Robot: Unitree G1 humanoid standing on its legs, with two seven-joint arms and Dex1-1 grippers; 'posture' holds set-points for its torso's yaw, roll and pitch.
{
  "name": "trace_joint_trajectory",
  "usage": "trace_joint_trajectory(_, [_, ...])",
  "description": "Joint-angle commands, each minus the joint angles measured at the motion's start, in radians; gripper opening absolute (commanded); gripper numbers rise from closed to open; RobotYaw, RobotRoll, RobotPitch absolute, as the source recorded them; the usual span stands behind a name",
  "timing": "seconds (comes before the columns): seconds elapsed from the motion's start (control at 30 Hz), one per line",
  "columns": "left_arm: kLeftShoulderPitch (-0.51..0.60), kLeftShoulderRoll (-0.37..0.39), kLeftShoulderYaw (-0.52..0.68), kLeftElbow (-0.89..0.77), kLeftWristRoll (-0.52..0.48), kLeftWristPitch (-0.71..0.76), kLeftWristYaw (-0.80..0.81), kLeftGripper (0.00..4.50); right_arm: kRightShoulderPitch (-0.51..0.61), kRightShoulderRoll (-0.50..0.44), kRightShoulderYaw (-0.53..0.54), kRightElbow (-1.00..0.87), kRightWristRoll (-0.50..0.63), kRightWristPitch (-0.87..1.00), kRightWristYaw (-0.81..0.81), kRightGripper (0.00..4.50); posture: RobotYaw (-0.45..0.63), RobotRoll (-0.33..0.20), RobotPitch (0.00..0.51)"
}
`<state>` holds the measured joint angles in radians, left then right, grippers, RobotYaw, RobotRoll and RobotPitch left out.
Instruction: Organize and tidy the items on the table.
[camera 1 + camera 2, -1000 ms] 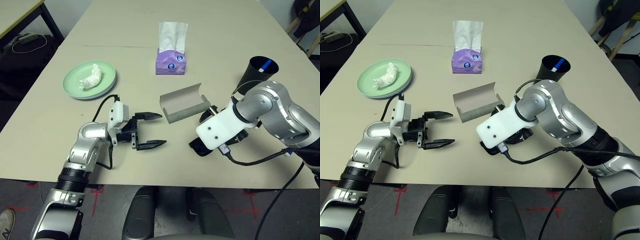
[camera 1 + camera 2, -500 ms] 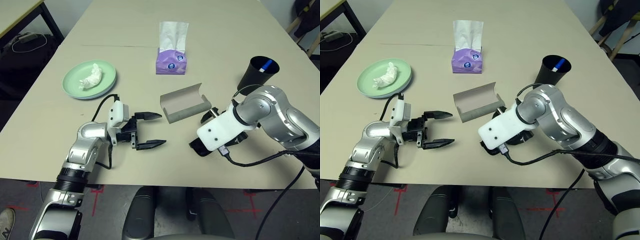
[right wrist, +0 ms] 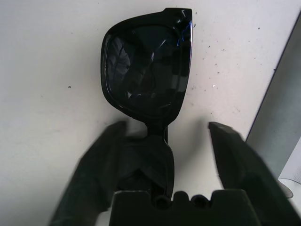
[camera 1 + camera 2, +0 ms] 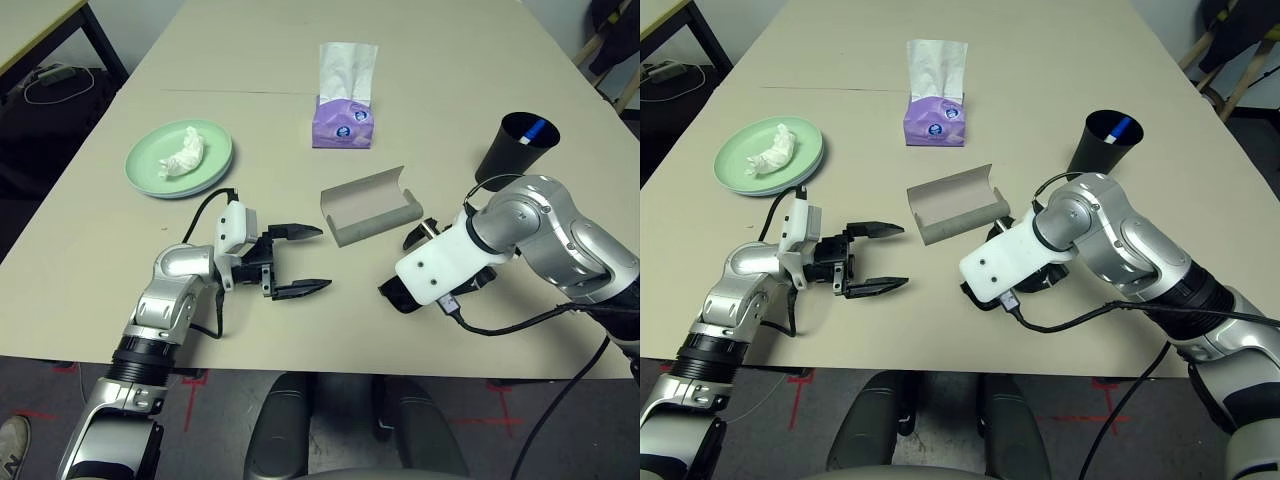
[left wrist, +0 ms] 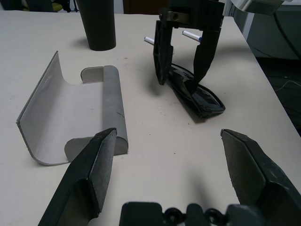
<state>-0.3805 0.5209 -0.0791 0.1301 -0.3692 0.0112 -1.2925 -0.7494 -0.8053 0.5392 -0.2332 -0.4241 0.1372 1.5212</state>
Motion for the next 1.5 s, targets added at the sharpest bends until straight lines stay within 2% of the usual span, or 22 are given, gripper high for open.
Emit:
trace_joint_trajectory(0.03, [0.017, 0.009, -0.012, -0.03, -0.001, 0.005, -0.004, 4.5, 0.014, -0.002, 0.009, -0.002, -0.001, -0.01, 0.005, 2.42, 0.14, 0.0, 0.188])
trace_joint_trajectory(0.2, [0.017, 0.01, -0.013, -0.034, -0.001, 0.01, -0.003, 4.5, 0.018, 0.0, 0.012, 0.0, -0.002, -0.014, 0.007, 0.47, 0.14, 0.0, 0.187])
trace_joint_trajectory(0.23, [0.016, 0.01, -0.013, -0.034, -0.001, 0.011, -0.003, 4.5, 0.018, 0.001, 0.012, 0.001, -0.002, -0.014, 0.007, 0.36, 0.14, 0.0, 0.187])
trace_joint_trajectory(0.6, [0.005, 0.008, -0.014, -0.023, 0.003, 0.009, -0.004, 4.5, -0.023, -0.001, -0.01, 0.019, 0.018, -0.028, 0.019, 0.37, 0.14, 0.0, 0.174])
trace_joint_trajectory(0.77, [-0.003, 0.008, -0.011, -0.02, 0.003, 0.009, -0.001, 4.5, -0.084, -0.004, -0.044, 0.027, 0.058, -0.015, 0.03, 0.37, 0.13, 0.0, 0.167])
trace_joint_trajectory(0.97, [-0.014, 0.014, -0.004, -0.026, 0.0, 0.012, 0.003, 4.5, -0.179, 0.039, -0.082, 0.068, 0.089, 0.032, -0.004, 0.37, 0.13, 0.0, 0.16])
trace_joint_trajectory(1.27, [-0.02, 0.016, 0.008, -0.021, 0.025, 0.018, 0.084, 4.5, -0.291, 0.149, -0.038, 0.303, -0.002, -0.071, -0.161, 0.37, 0.14, 0.0, 0.162])
trace_joint_trajectory(1.5, [-0.002, 0.025, 0.013, -0.056, 0.022, 0.035, 0.125, 4.5, -0.337, 0.22, -0.007, 0.48, -0.068, -0.163, -0.255, 0.37, 0.17, 0.0, 0.165])
